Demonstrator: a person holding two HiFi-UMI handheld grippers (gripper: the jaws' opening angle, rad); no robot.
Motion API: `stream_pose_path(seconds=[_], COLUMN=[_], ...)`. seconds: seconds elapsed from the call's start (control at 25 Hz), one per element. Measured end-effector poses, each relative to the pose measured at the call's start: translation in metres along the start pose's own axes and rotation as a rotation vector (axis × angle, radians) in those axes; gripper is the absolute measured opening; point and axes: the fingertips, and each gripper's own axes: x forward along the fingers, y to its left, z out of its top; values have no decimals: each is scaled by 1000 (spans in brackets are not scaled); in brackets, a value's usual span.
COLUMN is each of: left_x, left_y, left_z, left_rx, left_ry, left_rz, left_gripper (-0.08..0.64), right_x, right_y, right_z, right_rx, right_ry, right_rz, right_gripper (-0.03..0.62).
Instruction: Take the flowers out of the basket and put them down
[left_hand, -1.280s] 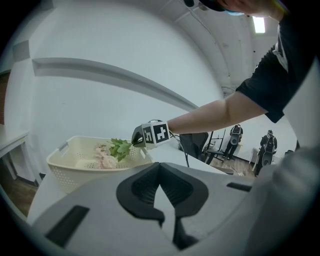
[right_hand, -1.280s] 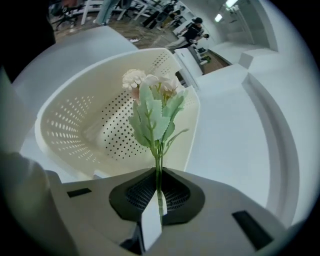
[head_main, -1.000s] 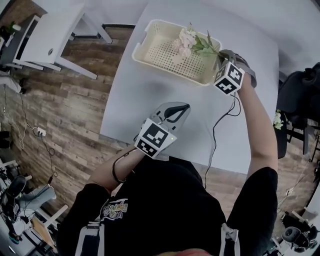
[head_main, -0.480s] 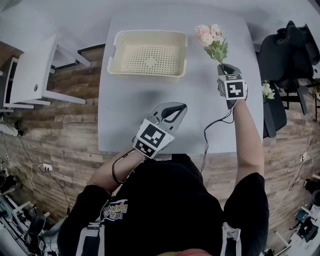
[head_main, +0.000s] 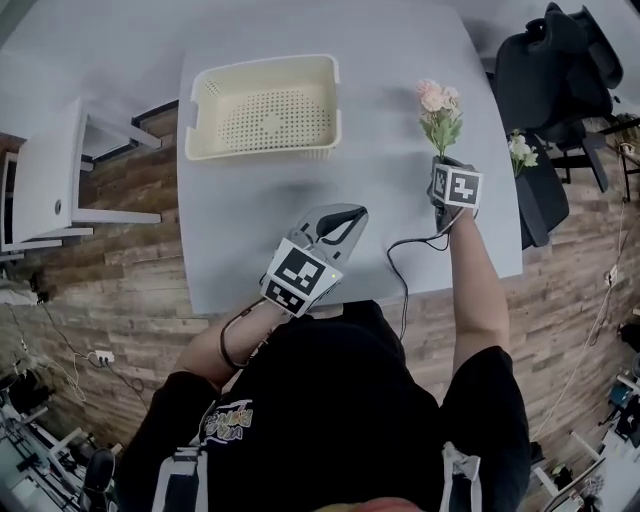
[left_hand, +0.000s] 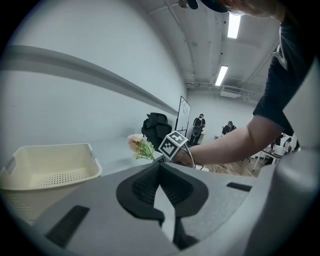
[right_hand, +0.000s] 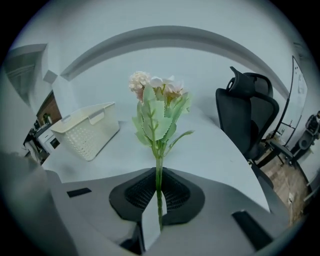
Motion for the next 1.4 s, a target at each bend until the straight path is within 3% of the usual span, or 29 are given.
stream_pose_path(seconds=[0.44, 1.4], left_x=[25, 25], left_y=[9, 15], left_z=[-15, -25], left_rx=[-45, -79], left_ry=[39, 58], left_rz=[0, 60], left_gripper=[6, 6], right_x=[35, 58], right_y=[-23, -22], right_z=[-35, -45], right_rx=[49, 65], right_ry=[85, 102], right_rz=[-23, -2], right_gripper=[41, 43])
